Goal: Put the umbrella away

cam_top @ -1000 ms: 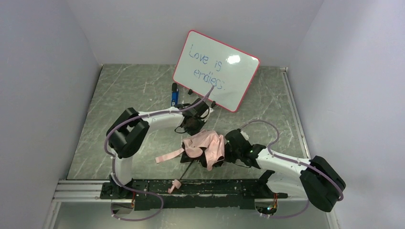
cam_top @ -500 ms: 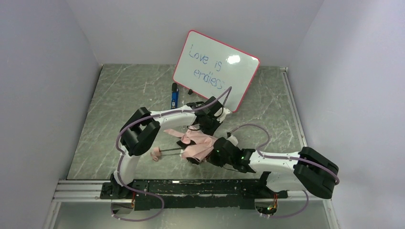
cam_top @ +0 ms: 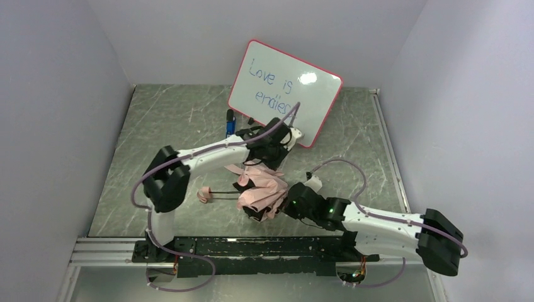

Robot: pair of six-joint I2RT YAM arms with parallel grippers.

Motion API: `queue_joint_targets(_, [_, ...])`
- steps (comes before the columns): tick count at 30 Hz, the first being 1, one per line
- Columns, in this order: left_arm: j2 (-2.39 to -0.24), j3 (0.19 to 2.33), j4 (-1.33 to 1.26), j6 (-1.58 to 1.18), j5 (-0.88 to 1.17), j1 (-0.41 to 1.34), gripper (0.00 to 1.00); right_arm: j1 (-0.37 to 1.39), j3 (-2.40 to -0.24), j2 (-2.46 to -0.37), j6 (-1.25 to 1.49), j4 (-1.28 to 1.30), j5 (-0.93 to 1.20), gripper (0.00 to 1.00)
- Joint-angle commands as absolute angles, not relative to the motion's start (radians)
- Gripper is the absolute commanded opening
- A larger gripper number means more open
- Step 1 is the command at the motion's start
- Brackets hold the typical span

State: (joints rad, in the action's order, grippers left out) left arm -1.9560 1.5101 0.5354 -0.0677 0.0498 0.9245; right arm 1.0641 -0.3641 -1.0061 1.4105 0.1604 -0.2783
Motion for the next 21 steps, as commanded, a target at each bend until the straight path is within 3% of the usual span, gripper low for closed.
queue_joint_targets(1, [-1.794,1.555,0.518,-0.098,-0.105,0.896,0.17,1.061,-0.451,-0.925,1.280,0.442,-0.330,0.00])
queue_joint_targets(4, [-1.710,1.535,0.516,-0.112,-0.189,0.867,0.17,1.062,-0.516,-0.875,1.235,0.590,-0.353,0.00])
queue_joint_targets(9, [-1.536,1.430,0.518,-0.184,-0.335,0.812,0.07,1.062,-0.653,-0.860,1.138,0.766,-0.484,0.02])
queue_joint_targets(16, [-1.326,1.230,0.623,-0.267,-0.413,0.681,0.05,1.005,-0.854,-1.057,0.953,0.877,-0.688,0.03])
queue_joint_targets(21, [-1.237,1.092,0.699,-0.282,-0.375,0.503,0.05,0.785,-0.862,-1.178,0.690,0.734,-0.515,0.00])
